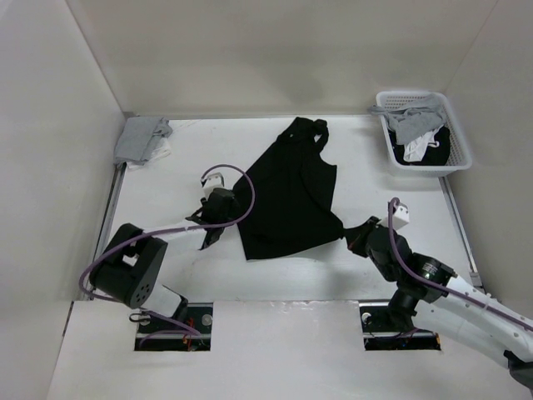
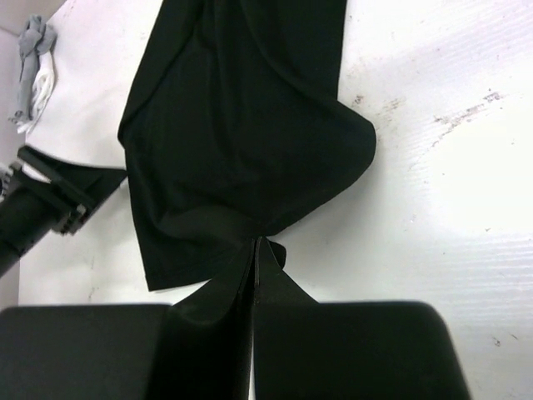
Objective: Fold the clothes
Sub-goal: Flatten the tank top out
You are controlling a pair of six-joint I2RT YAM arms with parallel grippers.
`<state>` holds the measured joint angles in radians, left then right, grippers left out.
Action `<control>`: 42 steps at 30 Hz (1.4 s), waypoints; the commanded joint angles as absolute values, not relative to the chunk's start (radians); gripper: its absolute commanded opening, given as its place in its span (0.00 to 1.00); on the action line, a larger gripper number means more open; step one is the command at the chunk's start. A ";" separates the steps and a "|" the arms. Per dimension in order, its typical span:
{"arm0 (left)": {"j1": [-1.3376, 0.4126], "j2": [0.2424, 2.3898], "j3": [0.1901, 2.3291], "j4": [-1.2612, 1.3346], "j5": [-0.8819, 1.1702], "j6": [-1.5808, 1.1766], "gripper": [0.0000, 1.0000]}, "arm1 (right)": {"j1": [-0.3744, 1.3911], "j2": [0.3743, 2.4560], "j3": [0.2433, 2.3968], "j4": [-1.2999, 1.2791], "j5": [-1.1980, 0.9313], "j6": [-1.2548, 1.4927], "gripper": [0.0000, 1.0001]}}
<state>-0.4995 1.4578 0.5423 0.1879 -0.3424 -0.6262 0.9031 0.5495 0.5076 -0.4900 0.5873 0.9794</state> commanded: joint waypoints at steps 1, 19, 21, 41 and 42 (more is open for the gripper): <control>-0.467 1.521 0.613 0.363 -0.370 -0.615 0.44 | 0.890 0.557 0.503 -0.407 0.555 0.940 0.00; -0.482 1.357 0.810 0.156 -0.380 -0.592 0.00 | 0.789 0.482 0.431 -0.359 0.491 0.897 0.00; -0.501 1.237 0.847 -0.014 -0.397 -0.594 0.01 | 0.766 0.477 0.426 -0.336 0.476 0.884 0.00; -0.361 1.964 1.800 -0.451 -0.279 -0.511 0.06 | 0.391 0.709 0.452 0.014 0.104 0.787 0.00; -0.358 2.039 1.904 -0.495 -0.262 -0.512 0.06 | 0.383 0.712 0.466 0.009 0.103 0.787 0.00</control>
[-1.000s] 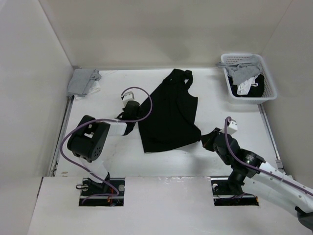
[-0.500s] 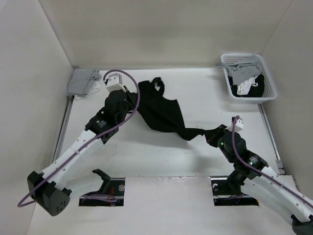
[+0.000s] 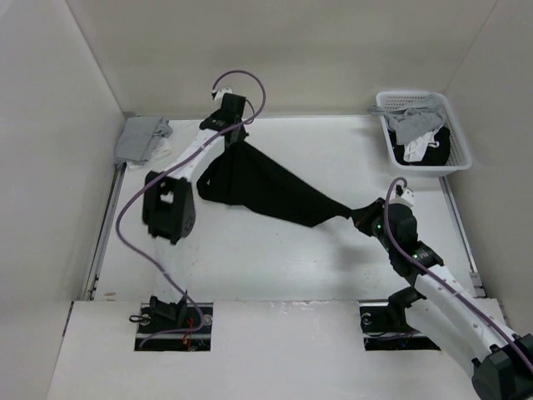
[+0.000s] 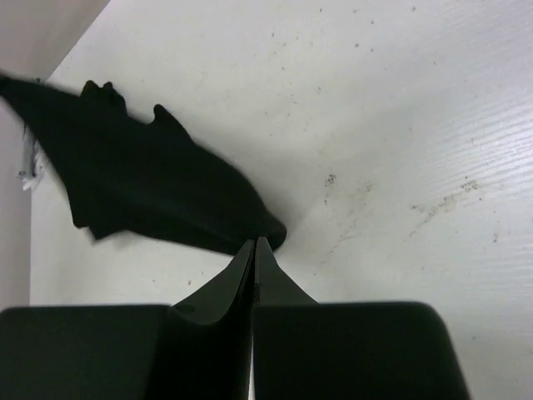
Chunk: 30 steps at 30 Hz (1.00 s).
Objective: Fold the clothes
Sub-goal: Flatten the tank top out
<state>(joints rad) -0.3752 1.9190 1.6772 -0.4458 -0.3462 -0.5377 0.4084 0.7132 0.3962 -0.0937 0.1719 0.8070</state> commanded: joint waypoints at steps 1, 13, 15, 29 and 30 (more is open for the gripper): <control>-0.357 2.127 2.037 -0.550 -0.250 -0.515 0.06 | 0.375 0.718 0.478 0.003 0.103 0.781 0.00; -0.498 1.591 1.129 -0.045 -0.390 -0.601 0.38 | 0.355 0.790 0.462 0.037 0.101 0.756 0.00; -0.498 1.491 0.947 0.038 -0.349 -0.664 0.35 | 0.367 0.798 0.456 0.043 0.109 0.749 0.00; -0.404 1.617 0.890 0.261 -0.121 -0.680 0.34 | 0.423 0.838 0.440 0.086 0.112 0.738 0.00; -0.407 1.630 0.900 0.262 -0.118 -0.675 0.34 | 0.423 0.842 0.440 0.089 0.112 0.738 0.00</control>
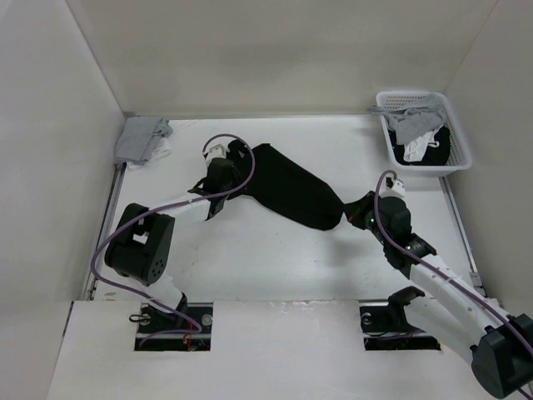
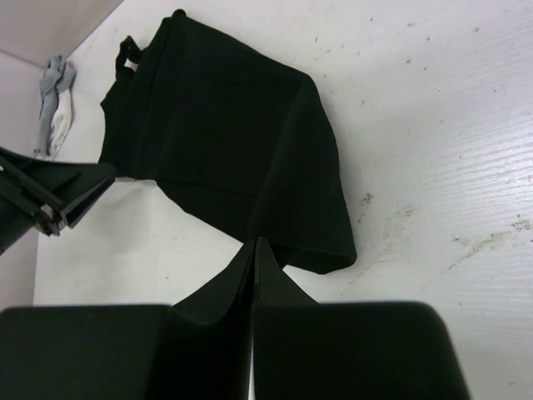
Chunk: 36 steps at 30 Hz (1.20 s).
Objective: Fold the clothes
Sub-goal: Flatten the tank top out
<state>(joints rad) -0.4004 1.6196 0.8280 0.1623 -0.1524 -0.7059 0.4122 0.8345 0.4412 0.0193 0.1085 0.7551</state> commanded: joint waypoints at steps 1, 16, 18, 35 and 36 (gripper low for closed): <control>-0.407 1.643 0.911 0.258 -0.118 -0.667 0.34 | 0.423 0.847 0.440 0.090 0.112 0.736 0.00; -0.393 1.784 0.969 0.244 -0.143 -0.637 0.30 | 0.423 0.862 0.443 0.101 0.097 0.729 0.00; -0.396 1.784 0.966 0.244 -0.143 -0.635 0.29 | 0.423 0.862 0.442 0.101 0.097 0.729 0.00; -0.418 1.527 0.881 0.158 -0.192 -0.699 0.02 | 0.424 0.790 0.471 0.060 0.109 0.729 0.00; -0.421 1.487 0.876 0.146 -0.192 -0.701 0.01 | 0.426 0.767 0.485 0.040 0.110 0.729 0.00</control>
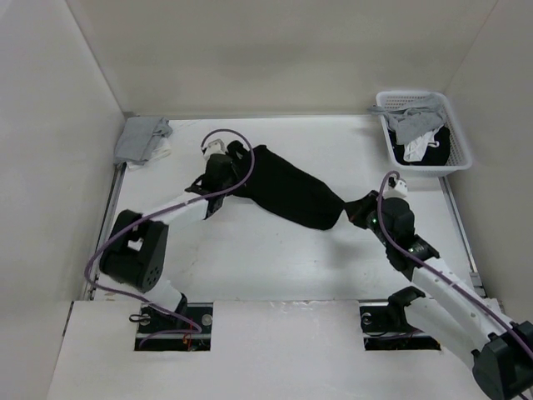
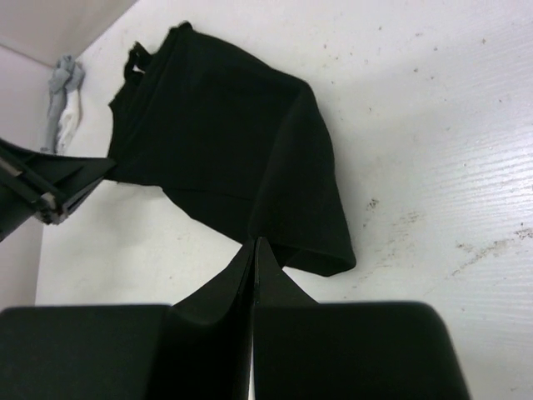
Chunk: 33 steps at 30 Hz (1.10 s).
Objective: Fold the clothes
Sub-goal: Flatten the tank top out
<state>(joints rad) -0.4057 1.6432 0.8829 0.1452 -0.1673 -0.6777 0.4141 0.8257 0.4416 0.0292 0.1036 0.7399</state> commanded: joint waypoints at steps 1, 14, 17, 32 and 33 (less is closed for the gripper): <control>-0.429 1.430 0.871 0.132 -0.195 -0.704 0.00 | 0.427 0.743 0.504 0.017 0.112 0.727 0.00; -0.539 0.798 1.273 -0.118 -0.356 -0.649 0.00 | 0.657 0.641 1.346 -0.330 0.389 0.523 0.00; -0.550 0.778 1.405 -0.133 -0.377 -0.621 0.00 | 0.778 0.704 1.588 -0.368 0.446 0.467 0.00; -0.291 1.121 1.406 -0.111 -0.256 -0.665 0.02 | 0.675 1.132 1.788 -0.328 0.438 0.345 0.00; -0.245 1.146 1.366 -0.091 -0.238 -0.699 0.02 | 0.632 1.155 1.773 -0.324 0.383 0.372 0.00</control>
<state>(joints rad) -0.3389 1.0565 1.4715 -0.0700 -0.2993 -0.6147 0.7326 1.0901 1.8294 -0.3149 0.5083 0.3183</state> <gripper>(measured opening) 0.025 0.005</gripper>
